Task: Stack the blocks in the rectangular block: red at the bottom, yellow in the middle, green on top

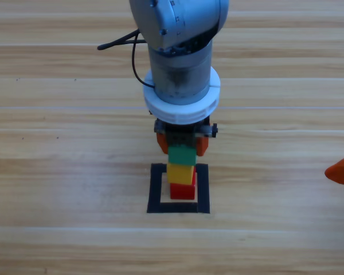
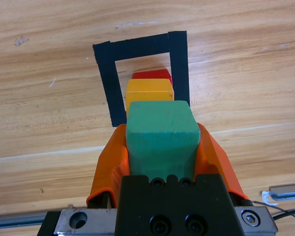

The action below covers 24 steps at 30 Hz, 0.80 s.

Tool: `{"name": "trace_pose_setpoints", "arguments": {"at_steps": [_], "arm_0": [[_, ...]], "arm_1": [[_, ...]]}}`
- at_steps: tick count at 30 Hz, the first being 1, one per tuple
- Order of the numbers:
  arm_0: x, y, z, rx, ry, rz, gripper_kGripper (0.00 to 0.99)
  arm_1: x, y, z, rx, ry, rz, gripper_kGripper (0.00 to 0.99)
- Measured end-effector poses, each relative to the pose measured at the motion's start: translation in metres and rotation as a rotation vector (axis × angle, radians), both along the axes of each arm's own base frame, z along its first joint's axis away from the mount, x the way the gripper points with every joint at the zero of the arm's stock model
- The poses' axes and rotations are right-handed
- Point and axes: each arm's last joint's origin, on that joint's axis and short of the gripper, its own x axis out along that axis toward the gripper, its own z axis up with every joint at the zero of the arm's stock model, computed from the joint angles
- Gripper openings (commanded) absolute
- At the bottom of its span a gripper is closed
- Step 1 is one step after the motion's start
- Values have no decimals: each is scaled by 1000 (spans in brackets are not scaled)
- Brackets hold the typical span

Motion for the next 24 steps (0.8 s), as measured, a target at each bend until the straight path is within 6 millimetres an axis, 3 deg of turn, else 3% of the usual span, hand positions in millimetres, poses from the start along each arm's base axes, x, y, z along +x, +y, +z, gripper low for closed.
{"name": "trace_pose_setpoints", "arguments": {"at_steps": [24], "arm_0": [[3, -3, -13, 13, 10, 0, 0]], "arm_1": [[0, 0, 0, 0, 0, 0, 990]]}}
